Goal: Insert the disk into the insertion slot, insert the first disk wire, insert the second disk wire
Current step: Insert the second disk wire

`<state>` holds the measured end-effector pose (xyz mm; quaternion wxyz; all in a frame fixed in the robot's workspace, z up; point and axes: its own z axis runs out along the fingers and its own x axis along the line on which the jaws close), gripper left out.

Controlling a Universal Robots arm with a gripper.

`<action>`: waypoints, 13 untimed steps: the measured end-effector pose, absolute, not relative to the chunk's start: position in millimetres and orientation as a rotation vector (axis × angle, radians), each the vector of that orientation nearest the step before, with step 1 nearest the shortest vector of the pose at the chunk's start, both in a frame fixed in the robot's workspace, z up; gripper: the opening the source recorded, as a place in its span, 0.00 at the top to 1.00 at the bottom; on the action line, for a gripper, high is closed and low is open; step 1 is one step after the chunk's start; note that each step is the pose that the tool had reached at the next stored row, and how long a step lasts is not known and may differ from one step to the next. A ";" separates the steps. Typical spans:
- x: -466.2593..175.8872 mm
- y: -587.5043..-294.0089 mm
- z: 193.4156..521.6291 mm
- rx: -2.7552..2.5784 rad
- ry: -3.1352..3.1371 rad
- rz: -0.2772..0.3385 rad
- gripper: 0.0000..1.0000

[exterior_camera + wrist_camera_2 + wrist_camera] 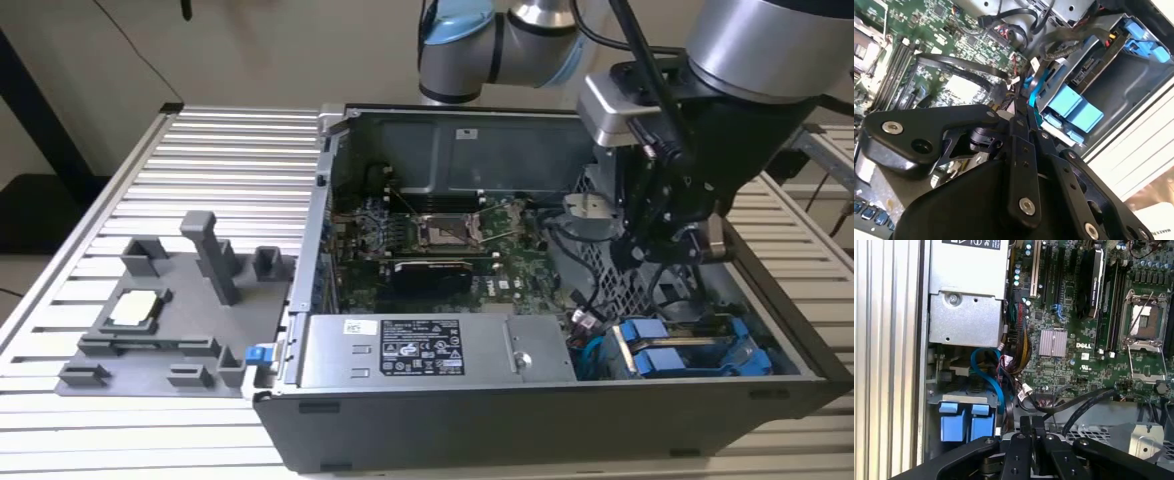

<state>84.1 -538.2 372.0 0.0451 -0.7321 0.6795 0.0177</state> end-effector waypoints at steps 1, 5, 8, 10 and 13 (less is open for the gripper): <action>84.1 -538.1 372.3 -2.228 2.069 0.067 0.85; 84.1 -538.2 372.5 -2.188 2.033 0.134 0.85; 84.0 -539.5 373.6 -2.161 2.010 0.178 0.85; 84.0 -541.3 374.3 -2.149 2.000 0.196 0.85; 83.8 -542.9 382.0 -2.143 1.994 0.207 0.77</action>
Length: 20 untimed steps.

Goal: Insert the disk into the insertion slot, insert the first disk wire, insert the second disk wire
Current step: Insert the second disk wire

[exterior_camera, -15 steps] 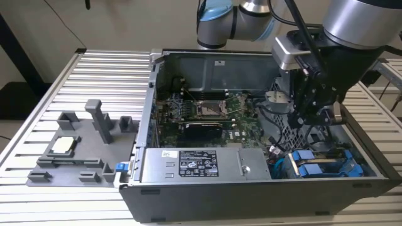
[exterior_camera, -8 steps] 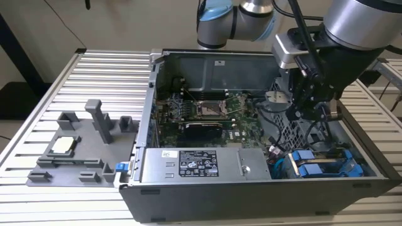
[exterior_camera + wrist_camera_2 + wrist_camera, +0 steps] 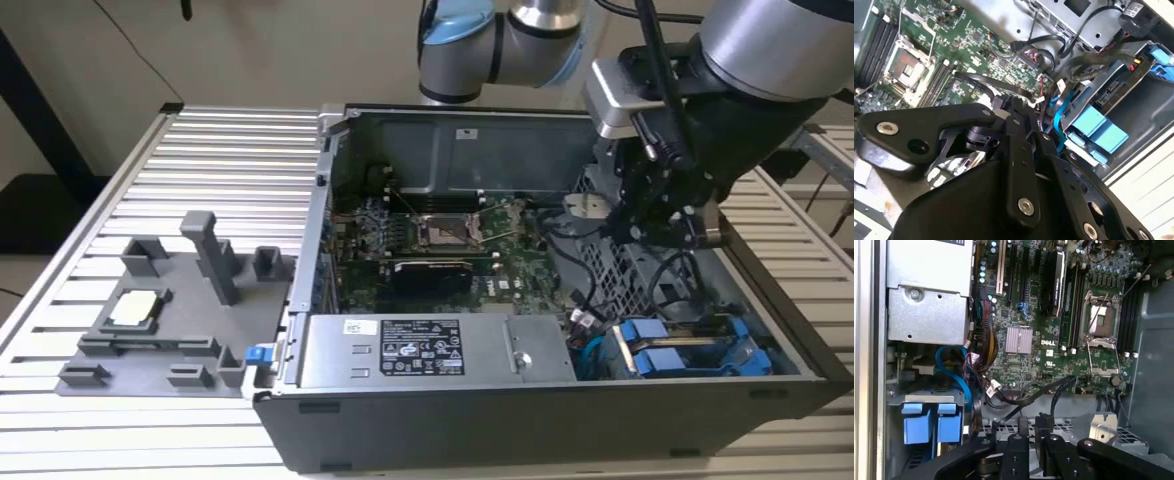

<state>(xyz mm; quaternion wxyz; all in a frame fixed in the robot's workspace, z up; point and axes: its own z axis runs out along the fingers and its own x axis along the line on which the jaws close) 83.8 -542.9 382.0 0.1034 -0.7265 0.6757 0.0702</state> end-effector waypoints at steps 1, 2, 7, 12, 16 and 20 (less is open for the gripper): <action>83.8 -543.1 383.6 -2.144 1.992 0.208 0.77; 83.7 -543.2 384.1 -2.146 1.989 0.210 0.70; 82.6 -543.2 378.3 -2.154 1.978 0.213 0.70; 82.6 -543.4 376.9 -2.160 1.968 0.217 0.70; 82.6 -543.4 375.9 -2.161 1.966 0.218 0.79; 82.6 -543.5 375.4 -2.164 1.963 0.218 0.85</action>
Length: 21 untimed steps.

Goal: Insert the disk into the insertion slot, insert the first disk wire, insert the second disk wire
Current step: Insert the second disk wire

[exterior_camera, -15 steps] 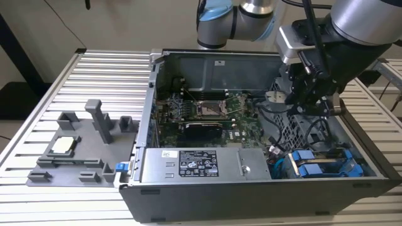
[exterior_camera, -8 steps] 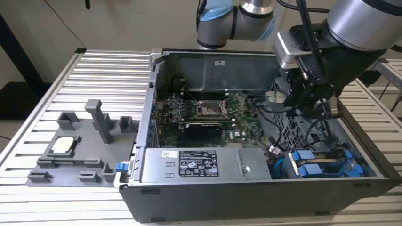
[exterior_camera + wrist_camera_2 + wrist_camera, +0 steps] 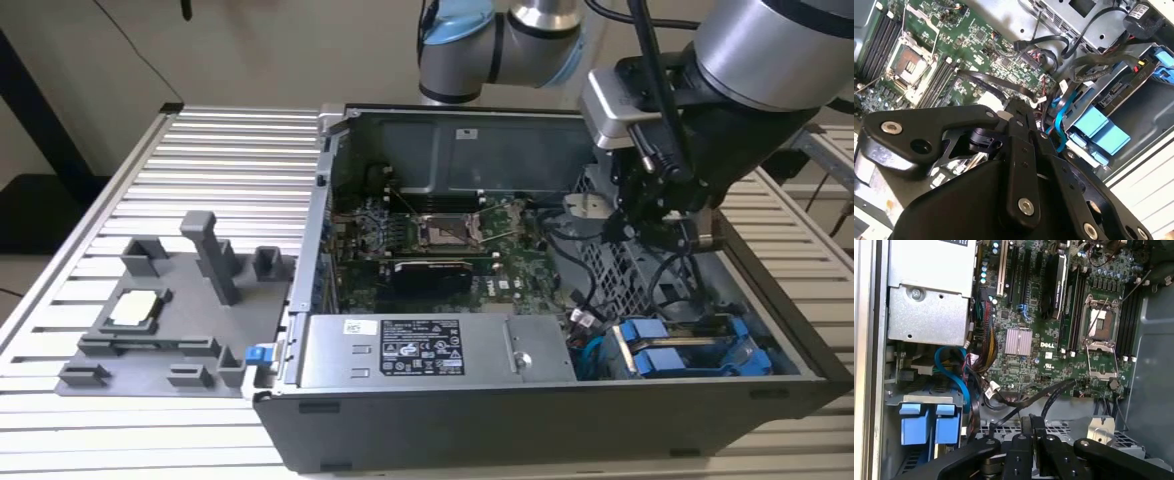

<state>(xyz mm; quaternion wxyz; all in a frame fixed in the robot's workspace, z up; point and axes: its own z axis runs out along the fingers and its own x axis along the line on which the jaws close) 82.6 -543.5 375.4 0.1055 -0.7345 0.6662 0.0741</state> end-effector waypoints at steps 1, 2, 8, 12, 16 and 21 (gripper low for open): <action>82.6 -543.6 376.1 -2.164 1.963 0.220 0.85; 82.7 -543.7 377.7 -2.165 1.964 0.221 0.85; 82.7 -543.8 379.8 -2.190 1.940 0.228 0.71; 82.6 -543.8 374.0 -2.207 1.922 0.230 0.71; 82.7 -543.8 371.7 -2.209 1.920 0.229 0.71; 82.7 -544.0 371.5 -2.209 1.920 0.230 0.80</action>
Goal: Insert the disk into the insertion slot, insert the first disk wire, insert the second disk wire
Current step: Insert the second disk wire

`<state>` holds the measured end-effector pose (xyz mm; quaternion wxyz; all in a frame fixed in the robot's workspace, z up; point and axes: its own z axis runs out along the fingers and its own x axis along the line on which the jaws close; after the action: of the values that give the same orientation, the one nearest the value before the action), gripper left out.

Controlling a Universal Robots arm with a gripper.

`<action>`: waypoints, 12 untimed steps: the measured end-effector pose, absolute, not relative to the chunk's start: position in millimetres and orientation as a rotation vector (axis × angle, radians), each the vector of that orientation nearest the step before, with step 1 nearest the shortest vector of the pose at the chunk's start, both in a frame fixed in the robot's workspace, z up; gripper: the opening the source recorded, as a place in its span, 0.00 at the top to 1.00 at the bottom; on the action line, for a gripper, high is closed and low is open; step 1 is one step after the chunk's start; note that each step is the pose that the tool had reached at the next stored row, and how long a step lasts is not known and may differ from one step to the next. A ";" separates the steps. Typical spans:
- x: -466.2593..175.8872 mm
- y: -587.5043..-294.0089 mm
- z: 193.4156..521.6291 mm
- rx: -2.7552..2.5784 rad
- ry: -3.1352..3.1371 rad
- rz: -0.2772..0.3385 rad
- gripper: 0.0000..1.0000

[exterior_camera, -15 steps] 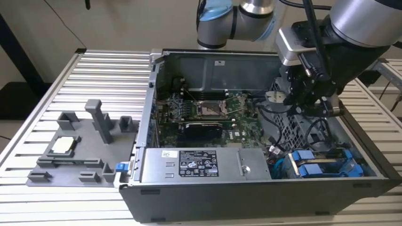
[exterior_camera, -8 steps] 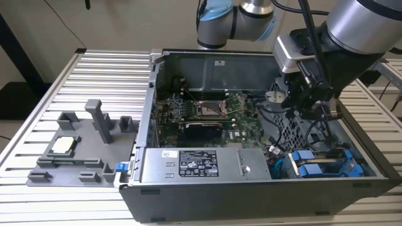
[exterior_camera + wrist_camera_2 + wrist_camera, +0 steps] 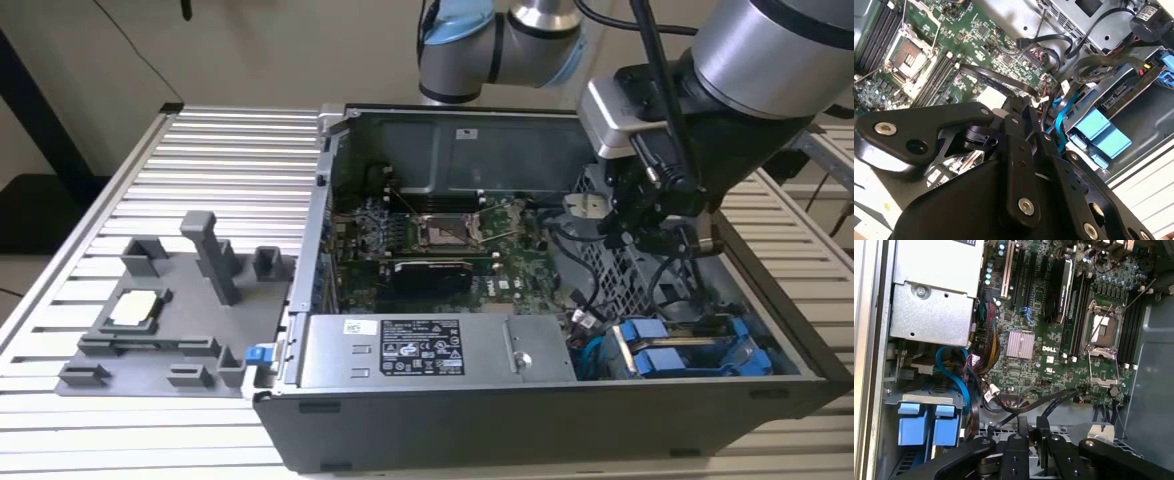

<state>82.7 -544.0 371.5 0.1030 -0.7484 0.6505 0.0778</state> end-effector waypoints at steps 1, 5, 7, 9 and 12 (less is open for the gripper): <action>82.7 -544.1 371.5 -2.209 1.920 0.229 0.80; 82.7 -544.1 371.5 -2.209 1.920 0.230 0.80; 82.7 -544.1 371.5 -2.209 1.920 0.230 0.80; 82.7 -544.1 371.5 -2.209 1.920 0.230 0.82; 82.7 -544.1 371.5 -2.209 1.920 0.230 0.84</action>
<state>82.7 -544.1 371.5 0.1029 -0.7485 0.6505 0.0779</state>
